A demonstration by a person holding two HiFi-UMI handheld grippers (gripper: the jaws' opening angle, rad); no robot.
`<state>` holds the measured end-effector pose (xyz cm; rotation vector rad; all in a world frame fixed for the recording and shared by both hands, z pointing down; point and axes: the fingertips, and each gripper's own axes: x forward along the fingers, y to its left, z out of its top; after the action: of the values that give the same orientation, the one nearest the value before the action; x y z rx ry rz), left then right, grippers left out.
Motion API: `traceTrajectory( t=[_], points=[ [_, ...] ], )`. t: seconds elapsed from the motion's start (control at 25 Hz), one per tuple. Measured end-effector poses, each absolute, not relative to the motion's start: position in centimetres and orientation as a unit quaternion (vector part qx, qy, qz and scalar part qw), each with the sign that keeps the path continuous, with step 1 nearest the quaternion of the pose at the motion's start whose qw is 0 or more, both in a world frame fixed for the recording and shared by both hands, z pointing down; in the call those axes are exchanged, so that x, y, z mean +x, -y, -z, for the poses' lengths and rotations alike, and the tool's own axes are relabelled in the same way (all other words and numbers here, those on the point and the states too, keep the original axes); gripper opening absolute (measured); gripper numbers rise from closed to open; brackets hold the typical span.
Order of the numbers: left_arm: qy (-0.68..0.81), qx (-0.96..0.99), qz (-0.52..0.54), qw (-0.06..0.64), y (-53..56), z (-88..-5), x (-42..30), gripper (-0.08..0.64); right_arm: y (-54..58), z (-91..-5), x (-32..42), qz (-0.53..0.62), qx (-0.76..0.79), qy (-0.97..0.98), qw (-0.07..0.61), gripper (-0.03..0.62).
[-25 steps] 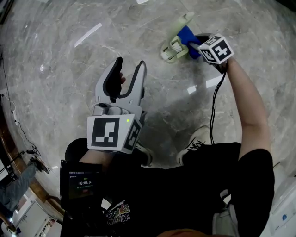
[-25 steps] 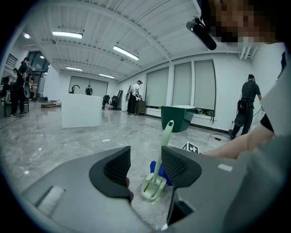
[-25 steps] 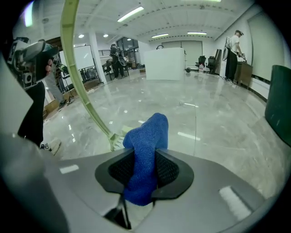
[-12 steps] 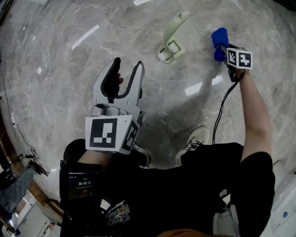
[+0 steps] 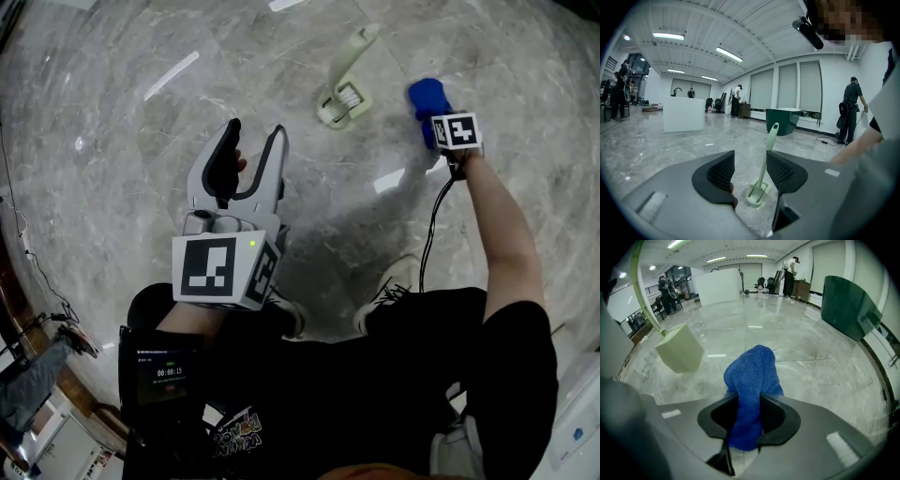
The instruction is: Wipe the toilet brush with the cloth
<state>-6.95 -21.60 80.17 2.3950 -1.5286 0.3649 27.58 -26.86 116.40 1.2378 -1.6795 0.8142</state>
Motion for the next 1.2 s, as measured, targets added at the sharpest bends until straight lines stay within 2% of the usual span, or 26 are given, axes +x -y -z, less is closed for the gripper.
traceTrajectory(
  t=[0.32, 0.44, 0.48, 0.56, 0.6, 0.64, 0.92, 1.2],
  points=[
    [0.524, 0.831, -0.113, 0.148, 21.1, -80.1, -6.5, 0.215, 26.7, -113.4, 28.0, -0.266, 0.532, 0.710, 0.377, 0.186],
    [0.529, 0.827, -0.103, 0.161, 20.9, -80.0, -6.6, 0.215, 26.0, -111.3, 27.3, -0.229, 0.539, 0.726, 0.361, 0.253],
    [0.531, 0.825, -0.103, 0.163, 20.7, -79.9, -6.5, 0.215, 25.9, -110.2, 27.2, -0.209, 0.548, 0.728, 0.356, 0.243],
    [0.535, 0.820, -0.118, 0.163, 20.1, -80.3, -6.4, 0.215, 26.2, -107.3, 27.1, -0.174, 0.571, 0.727, 0.339, 0.155],
    [0.533, 0.821, -0.125, 0.159, 19.8, -80.5, -6.3, 0.215, 26.3, -105.9, 26.9, -0.164, 0.581, 0.726, 0.328, 0.025],
    [0.529, 0.825, -0.125, 0.153, 19.4, -80.5, -6.1, 0.215, 26.3, -104.5, 26.4, -0.162, 0.587, 0.728, 0.317, 0.003],
    [0.518, 0.821, -0.132, 0.200, 16.8, -78.5, -5.8, 0.189, 22.7, -94.2, 19.2, -0.193, 0.569, 0.757, 0.256, 0.002],
    [0.516, 0.814, -0.167, 0.207, 11.6, -77.1, -5.7, 0.199, 17.4, -82.8, 17.8, -0.223, 0.637, 0.710, 0.202, 0.002]
  ],
)
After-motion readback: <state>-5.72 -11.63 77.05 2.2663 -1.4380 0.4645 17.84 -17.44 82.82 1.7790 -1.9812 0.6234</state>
